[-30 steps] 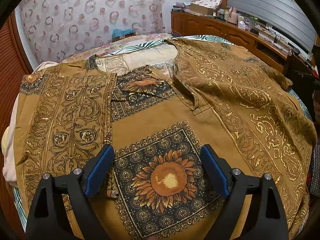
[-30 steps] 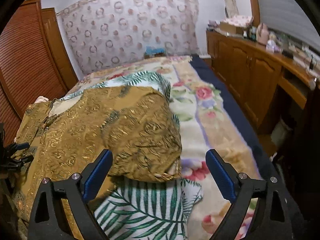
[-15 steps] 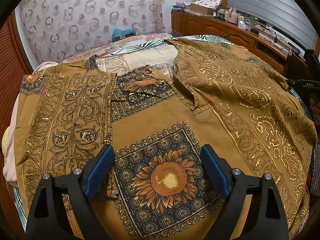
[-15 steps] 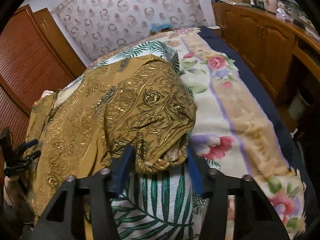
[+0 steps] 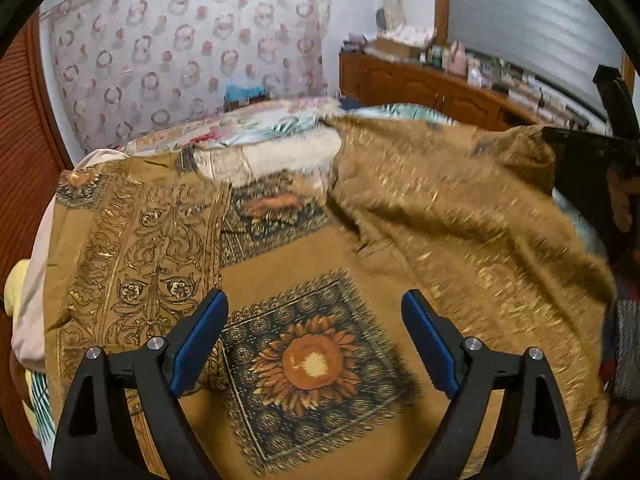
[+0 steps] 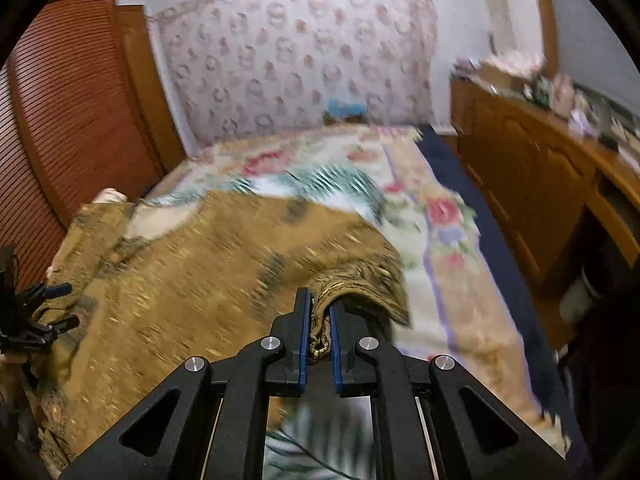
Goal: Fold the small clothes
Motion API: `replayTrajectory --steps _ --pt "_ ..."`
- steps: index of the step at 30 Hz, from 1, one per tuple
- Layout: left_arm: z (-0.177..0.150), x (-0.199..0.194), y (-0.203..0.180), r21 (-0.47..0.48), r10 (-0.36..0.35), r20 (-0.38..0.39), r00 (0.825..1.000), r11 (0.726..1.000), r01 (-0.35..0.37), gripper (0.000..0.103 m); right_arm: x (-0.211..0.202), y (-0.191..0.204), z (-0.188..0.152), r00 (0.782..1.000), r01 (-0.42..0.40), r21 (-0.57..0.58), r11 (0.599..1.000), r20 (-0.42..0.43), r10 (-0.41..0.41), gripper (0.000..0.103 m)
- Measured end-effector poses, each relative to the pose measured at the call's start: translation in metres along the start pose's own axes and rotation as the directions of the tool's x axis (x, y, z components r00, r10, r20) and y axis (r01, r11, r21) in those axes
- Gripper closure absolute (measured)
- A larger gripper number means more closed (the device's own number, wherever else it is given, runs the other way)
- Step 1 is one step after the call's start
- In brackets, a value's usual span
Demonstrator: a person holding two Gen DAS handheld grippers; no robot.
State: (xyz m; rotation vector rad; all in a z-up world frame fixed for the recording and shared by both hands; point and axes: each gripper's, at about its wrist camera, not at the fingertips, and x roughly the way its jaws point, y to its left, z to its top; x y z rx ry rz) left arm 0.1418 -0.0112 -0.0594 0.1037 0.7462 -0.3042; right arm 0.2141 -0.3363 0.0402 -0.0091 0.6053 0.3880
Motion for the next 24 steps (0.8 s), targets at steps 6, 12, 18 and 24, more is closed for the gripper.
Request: replayTrajectory --steps 6,12,18,24 --pt "0.001 -0.027 -0.001 -0.083 -0.062 0.077 0.995 0.994 0.068 0.014 -0.003 0.069 0.006 0.993 -0.109 -0.169 0.98 0.028 0.115 0.094" --pt "0.0 -0.042 -0.011 -0.067 -0.013 0.134 0.991 0.997 0.022 0.014 -0.001 0.086 -0.022 0.991 -0.135 -0.228 0.964 -0.02 0.134 0.066" --pt "-0.002 -0.044 -0.019 -0.065 -0.019 0.143 0.99 0.997 0.028 0.014 -0.004 0.061 -0.018 0.995 -0.095 -0.154 0.984 0.0 0.096 0.044" --pt "-0.003 -0.044 -0.022 -0.076 -0.022 0.157 0.987 0.997 0.034 0.014 0.02 0.041 -0.016 0.996 -0.058 -0.049 0.997 -0.063 0.055 0.044"
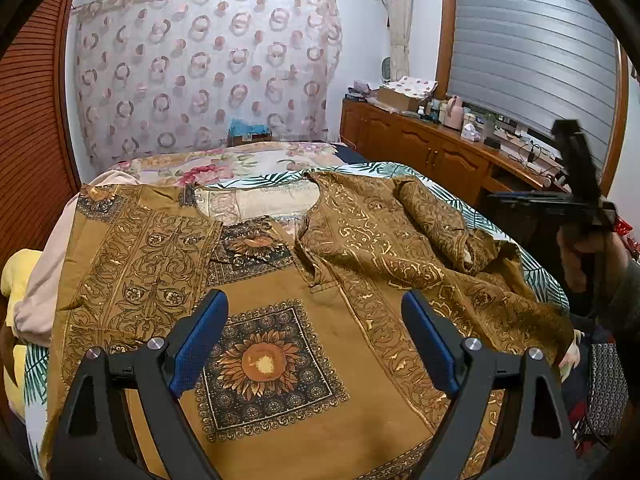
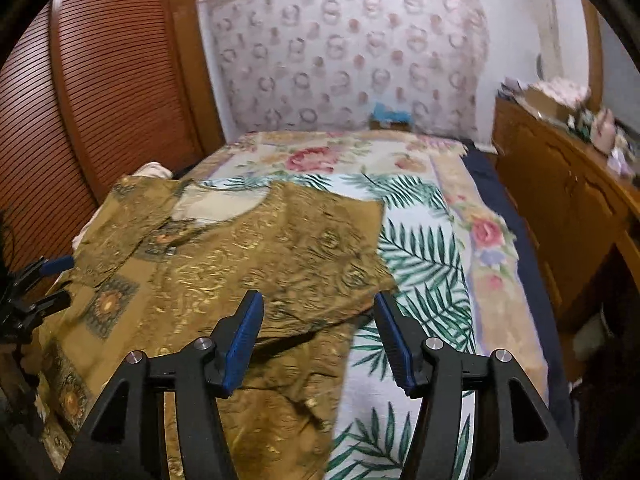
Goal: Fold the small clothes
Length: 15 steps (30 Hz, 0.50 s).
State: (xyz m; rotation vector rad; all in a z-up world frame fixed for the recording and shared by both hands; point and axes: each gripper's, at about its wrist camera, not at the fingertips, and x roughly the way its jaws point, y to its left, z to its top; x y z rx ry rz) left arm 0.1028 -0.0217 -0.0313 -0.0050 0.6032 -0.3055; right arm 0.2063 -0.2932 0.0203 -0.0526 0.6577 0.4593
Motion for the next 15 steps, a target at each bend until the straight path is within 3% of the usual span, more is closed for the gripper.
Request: replayTrajectory --steps 10,12,14,15 --pt "-0.008 0.0 0.009 -0.028 0.01 -0.005 1.0 1.0 -0.01 0.014 0.069 -0.034 0.023 0.989 0.049 0.164 0.985 -0.148 -0.024 0.044" --pt "-0.009 0.002 0.011 -0.035 0.007 -0.013 1.0 0.999 -0.008 0.014 0.072 -0.036 0.027 0.99 0.023 0.186 0.982 -0.142 0.003 0.052" --pt "-0.011 0.002 0.011 -0.035 0.006 -0.017 1.0 0.999 -0.006 0.014 0.078 -0.036 0.034 0.989 -0.022 0.206 0.978 -0.138 0.052 0.079" --pt "-0.011 0.002 0.011 -0.034 0.007 -0.016 1.0 0.999 -0.007 0.014 0.074 -0.034 0.037 0.99 -0.033 0.194 0.98 -0.125 0.058 0.087"
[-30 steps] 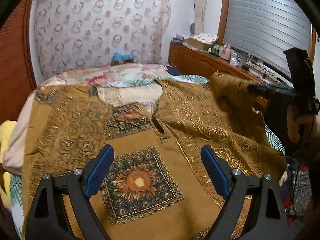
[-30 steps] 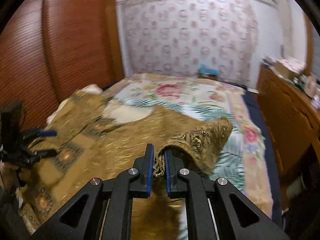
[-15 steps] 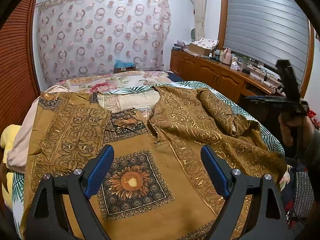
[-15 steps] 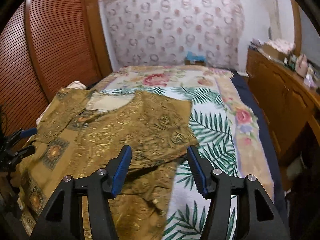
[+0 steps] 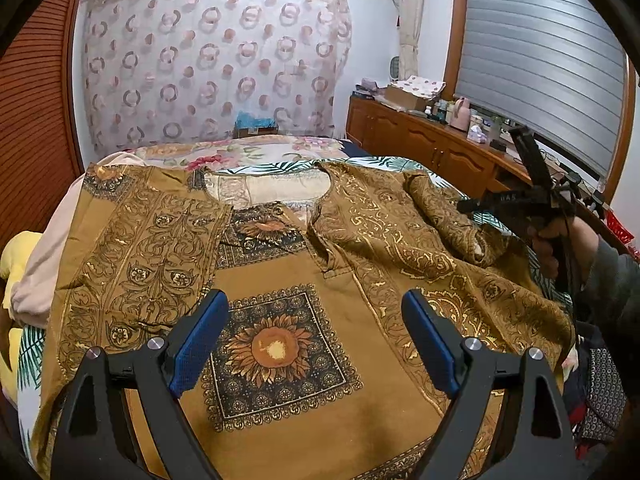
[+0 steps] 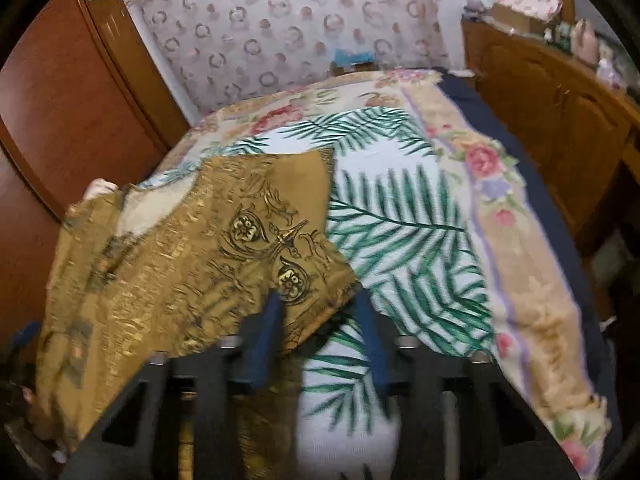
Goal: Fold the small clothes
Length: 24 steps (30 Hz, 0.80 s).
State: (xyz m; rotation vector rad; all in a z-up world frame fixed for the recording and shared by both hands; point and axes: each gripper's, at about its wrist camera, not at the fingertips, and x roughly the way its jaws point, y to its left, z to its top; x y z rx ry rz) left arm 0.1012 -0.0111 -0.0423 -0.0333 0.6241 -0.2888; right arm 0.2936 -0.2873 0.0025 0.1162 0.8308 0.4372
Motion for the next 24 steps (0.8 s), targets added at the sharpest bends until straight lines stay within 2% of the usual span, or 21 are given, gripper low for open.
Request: replayTrajectory --steps 1,6,9,12,18,19,20,21,23,24 --pt "0.0 0.0 0.0 0.002 0.002 0.002 1.0 1.0 -0.002 0.014 -0.004 0.003 0.0 1.0 0.004 -0.019 1.0 0.016 -0.004 0.096" --pt "0.002 -0.002 0.004 -0.01 0.007 0.011 1.0 1.0 -0.007 0.014 -0.024 0.036 0.009 0.995 0.02 -0.112 0.993 0.098 -0.009 0.097" --pt "0.003 -0.004 0.006 -0.012 0.015 0.015 1.0 1.0 -0.015 0.014 -0.032 0.062 0.013 0.993 -0.002 -0.18 0.984 0.114 0.023 0.097" --pt "0.003 -0.005 0.009 -0.017 0.018 0.019 1.0 1.0 -0.017 0.014 -0.035 0.084 0.016 0.993 -0.018 -0.238 0.971 0.108 0.046 0.097" --pt "0.013 -0.004 0.016 -0.003 0.038 0.023 0.999 0.999 -0.038 0.014 -0.008 0.118 0.026 0.997 -0.045 -0.318 0.947 0.052 0.065 0.097" --pt "0.015 -0.004 0.018 -0.006 0.032 0.024 0.999 0.999 -0.032 0.014 0.0 0.121 0.025 0.998 -0.038 -0.328 0.944 0.035 0.053 0.094" --pt "0.016 -0.004 0.02 -0.006 0.03 0.025 0.999 1.0 -0.03 0.014 0.008 0.12 0.027 0.999 -0.024 -0.333 0.943 0.027 0.036 0.085" --pt "0.019 -0.003 0.023 -0.003 0.038 0.027 0.999 0.999 -0.038 0.014 0.013 0.12 0.026 1.0 -0.014 -0.339 0.941 0.022 0.023 0.08" --pt "0.021 -0.003 0.027 0.007 0.055 0.027 0.998 0.998 -0.055 0.014 0.017 0.116 0.032 0.999 -0.019 -0.343 0.939 0.02 0.028 0.061" --pt "0.023 -0.003 0.031 0.009 0.063 0.026 0.998 0.998 -0.063 0.014 0.019 0.114 0.033 0.999 -0.014 -0.339 0.941 0.025 0.024 0.056"
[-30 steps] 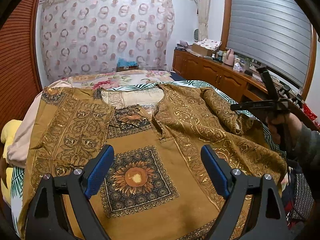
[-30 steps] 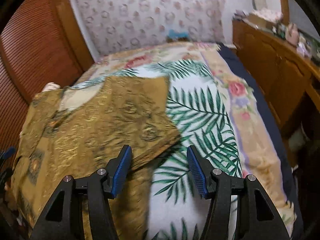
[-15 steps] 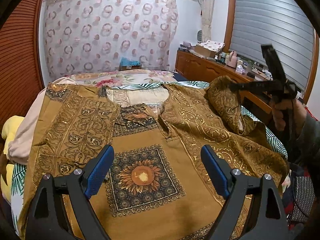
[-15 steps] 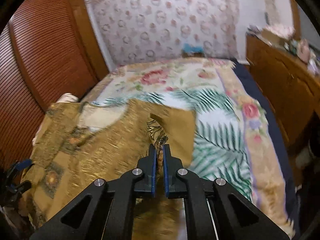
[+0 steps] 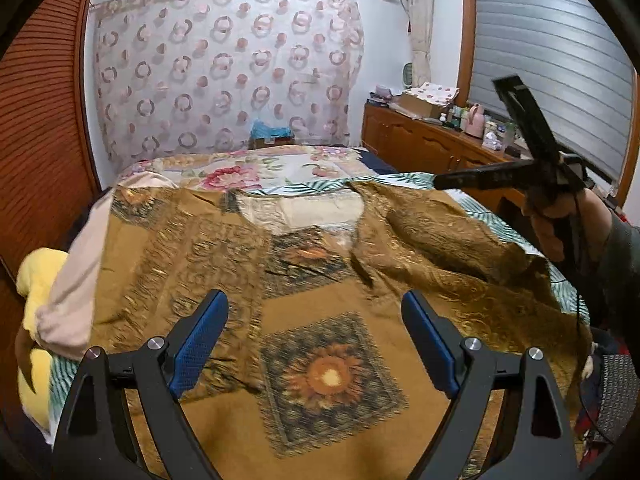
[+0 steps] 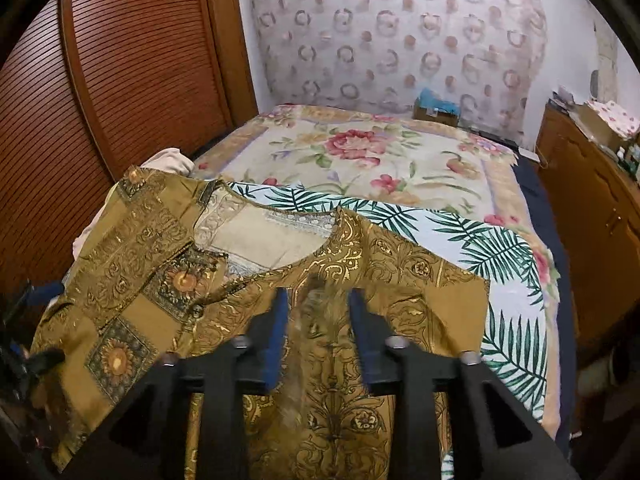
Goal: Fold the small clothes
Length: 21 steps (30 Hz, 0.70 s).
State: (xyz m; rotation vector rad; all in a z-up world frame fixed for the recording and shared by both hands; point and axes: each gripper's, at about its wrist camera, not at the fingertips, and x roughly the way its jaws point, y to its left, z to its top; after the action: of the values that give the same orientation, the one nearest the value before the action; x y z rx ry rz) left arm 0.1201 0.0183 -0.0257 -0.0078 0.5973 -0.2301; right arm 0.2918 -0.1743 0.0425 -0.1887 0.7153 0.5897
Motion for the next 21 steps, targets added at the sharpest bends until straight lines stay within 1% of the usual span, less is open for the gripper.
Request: replayTrajectory --steps 1,2,4,7,9,12,17,19,21 --pt "0.002 0.001 0.005 0.0 0.009 -0.001 1.0 1.0 -0.009 0.014 -0.001 -0.005 0.0 1.0 0.01 0.007 1.0 0.004 -0.01 0.046" --pt "0.004 0.002 0.01 -0.002 0.019 -0.002 1.0 1.0 -0.019 0.014 -0.004 -0.007 0.001 1.0 0.02 0.01 1.0 0.009 -0.02 0.04" --pt "0.008 0.003 0.02 -0.007 0.035 0.0 0.999 0.999 -0.035 0.014 0.001 -0.016 -0.002 0.999 0.052 0.018 0.999 0.009 -0.052 0.04" --pt "0.015 0.007 0.038 -0.022 0.061 -0.006 0.998 0.998 -0.062 0.014 0.011 -0.036 -0.012 0.993 0.113 0.027 0.993 -0.018 -0.113 0.04" --pt "0.019 0.011 0.052 -0.033 0.083 -0.015 0.996 0.996 -0.084 0.014 0.018 -0.048 -0.015 0.991 0.13 0.042 0.991 -0.031 -0.129 0.04" --pt "0.025 0.02 0.073 -0.052 0.119 -0.035 0.992 0.991 -0.12 0.014 0.025 -0.057 -0.015 0.99 0.14 0.05 0.989 -0.025 -0.139 0.04" --pt "0.034 0.035 0.107 -0.095 0.142 -0.063 0.988 0.985 -0.147 0.015 0.039 -0.067 -0.02 0.988 0.153 0.052 0.987 -0.033 -0.151 0.04" --pt "0.037 0.042 0.121 -0.107 0.152 -0.076 0.985 0.981 -0.16 0.017 0.046 -0.067 -0.022 0.987 0.159 0.049 0.986 -0.045 -0.157 0.04" --pt "0.038 0.048 0.131 -0.113 0.162 -0.09 0.983 0.979 -0.172 0.023 0.051 -0.068 -0.023 0.982 0.18 0.068 0.981 -0.071 -0.175 0.04"
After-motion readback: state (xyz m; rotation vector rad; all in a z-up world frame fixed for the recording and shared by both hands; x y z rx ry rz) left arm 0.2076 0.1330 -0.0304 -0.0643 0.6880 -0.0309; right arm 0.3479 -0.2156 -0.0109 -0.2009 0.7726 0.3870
